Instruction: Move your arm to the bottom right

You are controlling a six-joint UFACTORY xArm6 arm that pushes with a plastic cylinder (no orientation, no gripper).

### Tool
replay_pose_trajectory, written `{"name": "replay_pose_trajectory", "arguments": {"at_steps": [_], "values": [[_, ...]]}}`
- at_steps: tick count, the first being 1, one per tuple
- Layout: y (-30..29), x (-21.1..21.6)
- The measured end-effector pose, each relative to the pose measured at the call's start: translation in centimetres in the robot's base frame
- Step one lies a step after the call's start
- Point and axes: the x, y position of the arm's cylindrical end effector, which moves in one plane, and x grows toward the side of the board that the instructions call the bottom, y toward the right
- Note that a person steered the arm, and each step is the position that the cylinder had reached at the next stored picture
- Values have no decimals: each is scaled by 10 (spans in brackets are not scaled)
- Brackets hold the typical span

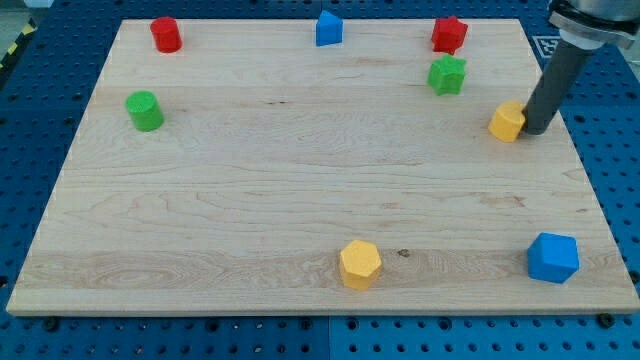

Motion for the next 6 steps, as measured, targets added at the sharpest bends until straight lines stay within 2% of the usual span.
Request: {"name": "replay_pose_trajectory", "arguments": {"at_steps": [3, 4, 5, 6], "values": [[-11, 2], [-2, 52], [13, 136], [22, 198]]}}
